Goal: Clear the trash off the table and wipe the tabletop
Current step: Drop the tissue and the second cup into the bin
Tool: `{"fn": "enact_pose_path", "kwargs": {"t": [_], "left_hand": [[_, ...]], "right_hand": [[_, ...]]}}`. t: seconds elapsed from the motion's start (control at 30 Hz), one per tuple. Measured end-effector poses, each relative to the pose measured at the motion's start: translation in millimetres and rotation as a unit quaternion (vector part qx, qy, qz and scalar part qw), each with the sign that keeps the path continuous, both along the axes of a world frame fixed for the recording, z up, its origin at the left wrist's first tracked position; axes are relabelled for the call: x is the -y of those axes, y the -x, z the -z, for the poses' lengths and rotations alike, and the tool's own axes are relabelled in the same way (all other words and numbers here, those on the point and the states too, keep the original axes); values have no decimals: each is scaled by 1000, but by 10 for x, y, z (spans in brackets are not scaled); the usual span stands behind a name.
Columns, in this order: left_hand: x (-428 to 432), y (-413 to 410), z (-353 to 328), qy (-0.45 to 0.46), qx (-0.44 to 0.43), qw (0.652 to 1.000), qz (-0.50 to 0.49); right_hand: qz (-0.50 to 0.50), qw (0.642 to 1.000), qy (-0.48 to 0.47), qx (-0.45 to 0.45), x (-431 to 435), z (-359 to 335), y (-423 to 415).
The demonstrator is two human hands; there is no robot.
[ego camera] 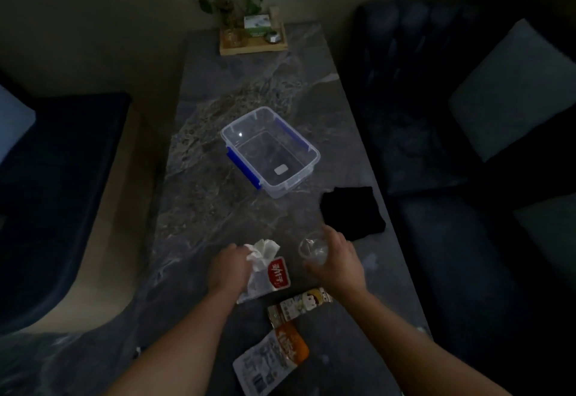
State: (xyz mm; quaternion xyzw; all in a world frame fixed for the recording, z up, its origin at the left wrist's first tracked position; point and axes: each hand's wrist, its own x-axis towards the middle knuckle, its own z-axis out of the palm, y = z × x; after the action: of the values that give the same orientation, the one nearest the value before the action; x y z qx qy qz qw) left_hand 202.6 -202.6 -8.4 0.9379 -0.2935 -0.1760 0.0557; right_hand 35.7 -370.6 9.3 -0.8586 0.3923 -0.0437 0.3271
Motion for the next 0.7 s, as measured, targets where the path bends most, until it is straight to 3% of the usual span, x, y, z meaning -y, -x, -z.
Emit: {"fn": "enact_pose_path", "kwargs": {"t": [0.3, 0.53, 0.7], "left_hand": [[-269, 250, -363, 153, 46, 987, 10], [-676, 1034, -537, 251, -57, 962, 91], [-863, 1694, -485, 241, -107, 945, 194]], "right_hand": [[26, 1000, 14, -9, -531, -171, 459], [174, 985, 6, 12, -1361, -298, 1269], [281, 960, -14, 8, -1878, -300, 1993]]}}
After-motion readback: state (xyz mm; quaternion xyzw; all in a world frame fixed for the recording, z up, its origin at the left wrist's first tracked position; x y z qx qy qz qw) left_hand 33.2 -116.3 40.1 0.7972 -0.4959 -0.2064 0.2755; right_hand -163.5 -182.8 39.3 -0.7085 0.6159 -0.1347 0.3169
